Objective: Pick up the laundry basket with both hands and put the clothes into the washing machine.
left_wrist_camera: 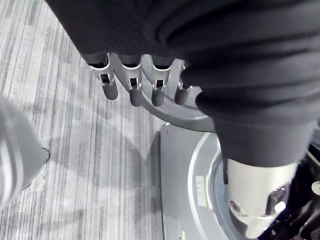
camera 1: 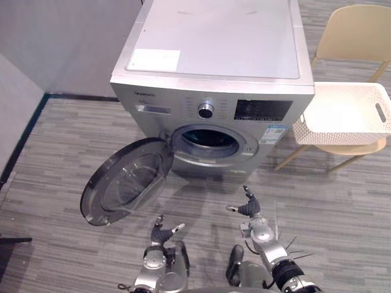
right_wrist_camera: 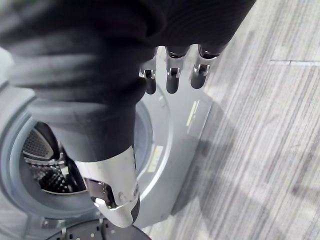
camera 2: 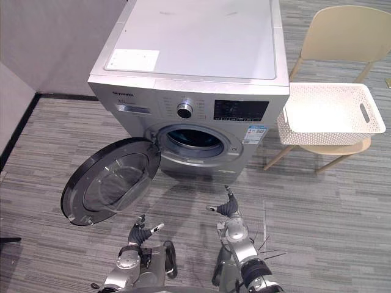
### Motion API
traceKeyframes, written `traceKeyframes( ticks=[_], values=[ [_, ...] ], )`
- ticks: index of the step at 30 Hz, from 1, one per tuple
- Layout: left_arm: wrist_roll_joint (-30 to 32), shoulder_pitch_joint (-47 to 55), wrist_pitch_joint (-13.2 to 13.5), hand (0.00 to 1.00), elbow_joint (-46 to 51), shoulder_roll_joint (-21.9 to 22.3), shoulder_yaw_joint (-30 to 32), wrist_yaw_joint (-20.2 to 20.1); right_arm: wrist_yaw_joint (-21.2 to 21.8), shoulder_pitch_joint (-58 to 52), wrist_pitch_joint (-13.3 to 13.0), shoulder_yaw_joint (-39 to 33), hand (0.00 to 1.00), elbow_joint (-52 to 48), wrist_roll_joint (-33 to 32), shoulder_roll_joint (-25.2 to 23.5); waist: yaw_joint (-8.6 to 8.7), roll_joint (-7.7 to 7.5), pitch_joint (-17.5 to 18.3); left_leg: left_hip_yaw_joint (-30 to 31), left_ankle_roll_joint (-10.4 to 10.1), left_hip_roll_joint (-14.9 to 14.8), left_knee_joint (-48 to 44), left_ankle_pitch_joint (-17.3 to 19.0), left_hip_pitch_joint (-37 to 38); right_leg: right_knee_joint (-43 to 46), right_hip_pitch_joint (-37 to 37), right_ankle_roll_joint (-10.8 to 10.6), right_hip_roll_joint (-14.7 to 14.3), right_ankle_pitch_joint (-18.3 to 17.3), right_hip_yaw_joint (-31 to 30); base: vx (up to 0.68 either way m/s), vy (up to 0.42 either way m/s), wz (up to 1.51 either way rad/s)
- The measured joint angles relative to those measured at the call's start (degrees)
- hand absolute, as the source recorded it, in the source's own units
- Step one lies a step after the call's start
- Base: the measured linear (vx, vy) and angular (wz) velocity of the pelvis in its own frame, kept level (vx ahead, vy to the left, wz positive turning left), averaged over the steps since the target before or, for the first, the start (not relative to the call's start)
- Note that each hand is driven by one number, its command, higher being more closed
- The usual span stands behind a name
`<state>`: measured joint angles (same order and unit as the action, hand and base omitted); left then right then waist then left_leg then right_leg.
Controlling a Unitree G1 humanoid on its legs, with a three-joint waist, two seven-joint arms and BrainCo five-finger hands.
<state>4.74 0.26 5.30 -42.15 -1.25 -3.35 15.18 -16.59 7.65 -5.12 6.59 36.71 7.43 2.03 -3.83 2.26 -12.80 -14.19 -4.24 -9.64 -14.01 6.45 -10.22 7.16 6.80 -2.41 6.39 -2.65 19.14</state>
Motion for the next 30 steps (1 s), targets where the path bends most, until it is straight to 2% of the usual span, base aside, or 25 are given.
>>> traceKeyframes(
  ticks=[1, 4, 8, 14, 16, 18, 19, 21, 26, 30],
  values=[
    [-0.1, -0.4, 0.0, 0.00, 0.2, -0.4, -0.9, 0.1, 0.0, -0.3, -0.1, -0.8, 0.00, -1.1, 0.0, 0.0, 0.20, -0.02, 0.2, 0.3, 0.7, 1.7, 3.1, -1.6, 1.7, -1.5, -1.3, -0.6, 0.9, 0.8, 1.1, -0.02, 0.112, 0.36],
    [-0.1, 0.8, 0.0, 0.00, 3.7, -1.0, -1.1, 1.5, -0.6, -0.2, -0.1, -2.5, 0.00, -1.9, -0.2, -0.5, 1.36, 0.21, 2.3, 0.6, 1.4, 4.2, 8.7, -4.1, 4.8, -3.7, -3.3, -1.5, 2.0, 2.1, 1.5, -0.01, 0.092, 0.21],
    [0.1, 1.0, 0.0, 0.00, 12.1, -1.3, -1.0, 2.8, -1.2, -0.2, -0.2, -2.7, 0.00, -2.2, -1.5, -0.6, 1.46, 0.03, 3.9, 0.4, 1.6, 5.3, 12.5, -6.1, 6.5, -5.2, -3.8, -2.1, 2.5, 3.3, 1.5, -0.02, 0.051, -0.01],
    [1.8, 0.7, 2.1, 0.00, 29.6, -3.6, 0.9, 4.3, -1.1, -1.0, -0.3, -3.4, 0.00, -2.0, -4.6, -0.4, 2.14, -0.07, 4.7, 0.2, 2.4, 6.4, 15.9, -7.7, 9.1, -7.6, -5.7, -2.5, 2.3, 4.9, 1.3, 0.00, 0.004, -0.01],
    [2.6, -0.3, 3.1, 0.00, 31.7, -4.9, 4.5, 5.1, -0.6, -4.9, -2.5, -3.7, 0.00, -0.9, -4.6, 0.6, 2.42, -0.51, 5.1, 0.3, 2.4, 6.6, 16.1, -7.8, 9.2, -8.4, -5.8, -2.4, 2.2, 5.2, 1.3, -0.01, 0.011, 0.03],
    [2.7, -1.9, 3.1, 0.00, 31.9, -7.8, 9.1, 6.2, 2.7, -9.5, -3.1, -5.8, 0.00, 2.1, -4.5, 1.9, 2.57, -0.98, 5.5, 0.6, 2.4, 6.7, 16.1, -7.8, 9.3, -8.8, -6.6, -2.3, 2.2, 5.3, 1.5, 0.02, 0.007, 0.09],
    [2.9, -2.8, 2.9, 0.00, 31.9, -10.0, 11.8, 6.5, 4.8, -12.1, -2.4, -8.0, 0.00, 5.4, -4.5, 3.2, 2.65, -1.16, 5.6, 0.8, 2.4, 6.8, 16.1, -7.8, 9.4, -8.8, -6.7, -2.3, 2.2, 5.3, 1.6, 0.02, 0.003, 0.04],
    [4.2, -4.1, 2.7, 0.00, 30.5, -13.0, 15.5, 7.4, 6.3, -14.1, -1.3, -10.5, 0.00, 9.3, -4.6, 5.1, 3.09, -1.32, 5.6, 0.7, 2.4, 6.8, 16.1, -7.8, 9.5, -8.8, -6.7, -2.1, 2.2, 5.4, 1.5, -0.02, 0.004, -0.04],
    [5.0, -8.0, 1.0, 0.00, 19.1, -19.3, 21.2, 7.8, 6.9, -13.4, -1.0, -11.2, 0.00, 9.4, -4.6, 7.6, 3.04, -1.92, 5.5, 0.6, 2.6, 6.5, 18.0, -9.3, 8.9, -9.5, -5.3, -1.6, 1.5, 6.4, 1.2, -0.08, -0.010, -0.07],
    [4.8, -8.7, -1.2, 0.00, 8.4, -23.4, 25.4, 8.7, 6.9, -10.3, -1.1, -11.0, 0.00, 8.2, -4.6, 6.6, 2.76, -3.55, 4.8, -0.5, 2.1, 6.0, 18.4, -9.8, 7.1, -10.2, -2.4, -1.1, 0.8, 7.6, -0.5, -0.07, -0.017, -0.18]
  ],
)
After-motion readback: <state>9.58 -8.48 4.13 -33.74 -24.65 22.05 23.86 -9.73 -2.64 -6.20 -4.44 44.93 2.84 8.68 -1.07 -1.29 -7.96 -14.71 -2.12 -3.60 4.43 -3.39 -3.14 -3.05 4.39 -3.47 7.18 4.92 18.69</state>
